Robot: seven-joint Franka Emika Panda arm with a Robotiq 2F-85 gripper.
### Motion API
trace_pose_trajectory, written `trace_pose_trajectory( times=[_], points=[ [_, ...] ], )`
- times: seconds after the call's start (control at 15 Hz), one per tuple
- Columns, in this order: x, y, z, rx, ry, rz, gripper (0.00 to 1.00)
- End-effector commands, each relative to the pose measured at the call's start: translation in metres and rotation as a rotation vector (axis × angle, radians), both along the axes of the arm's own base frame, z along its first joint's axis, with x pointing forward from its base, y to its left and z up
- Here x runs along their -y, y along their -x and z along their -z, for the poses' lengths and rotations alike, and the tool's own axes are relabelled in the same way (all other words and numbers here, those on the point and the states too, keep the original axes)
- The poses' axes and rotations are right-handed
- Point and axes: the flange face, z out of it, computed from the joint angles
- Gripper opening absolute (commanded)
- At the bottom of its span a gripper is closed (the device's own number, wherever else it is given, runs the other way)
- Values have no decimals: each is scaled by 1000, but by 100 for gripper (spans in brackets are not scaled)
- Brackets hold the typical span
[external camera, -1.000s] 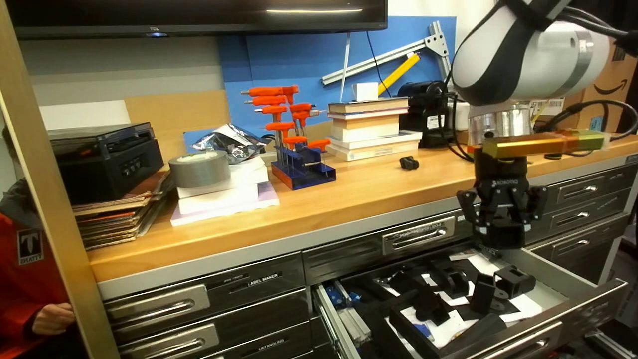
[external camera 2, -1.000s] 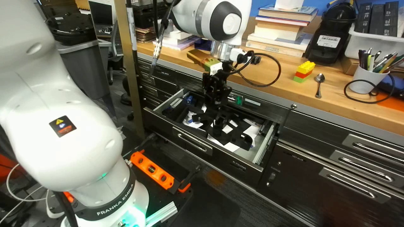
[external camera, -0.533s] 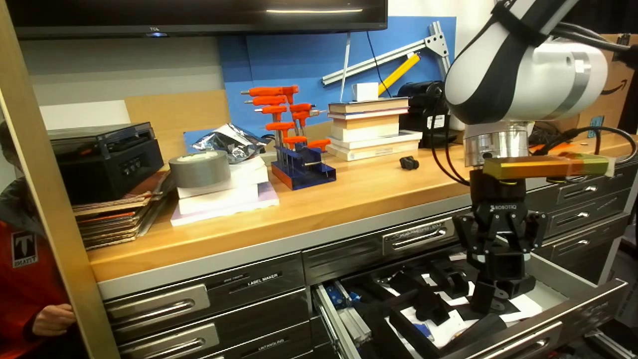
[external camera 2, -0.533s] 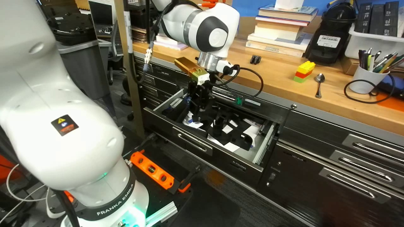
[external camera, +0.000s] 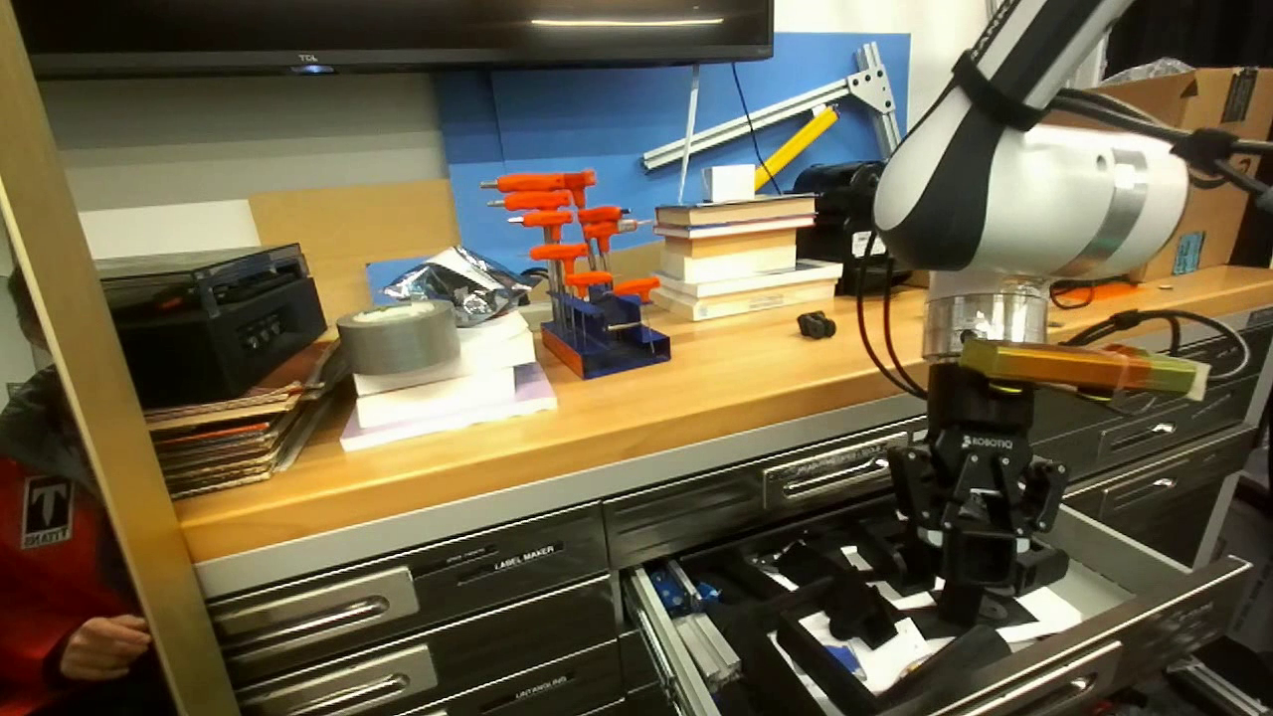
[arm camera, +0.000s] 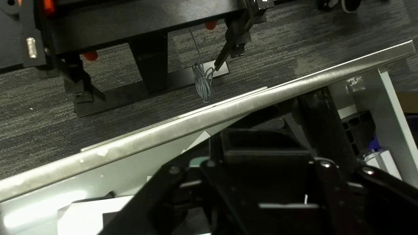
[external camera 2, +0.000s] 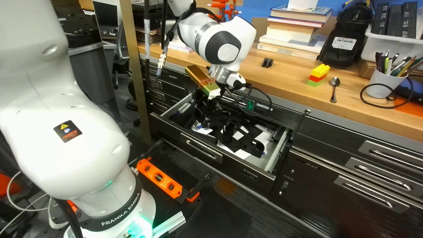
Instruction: Put the black objects in the drawer and close it
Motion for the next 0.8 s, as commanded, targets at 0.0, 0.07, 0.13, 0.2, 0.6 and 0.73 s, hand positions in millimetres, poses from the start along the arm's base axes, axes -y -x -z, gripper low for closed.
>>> trace_pose_trajectory(
  times=[0.0, 0.07, 0.13, 0.2, 0.6, 0.73],
  points=[
    [4, -17, 17, 13, -28, 5, 31],
    [5, -21, 22, 11, -26, 5, 31],
    [6, -24, 26, 14, -24, 10, 31],
    [8, -29, 31, 16, -21, 13, 31],
    [27, -51, 51, 28, -3, 54, 31],
    [39, -56, 57, 33, 2, 80, 31]
  ],
)
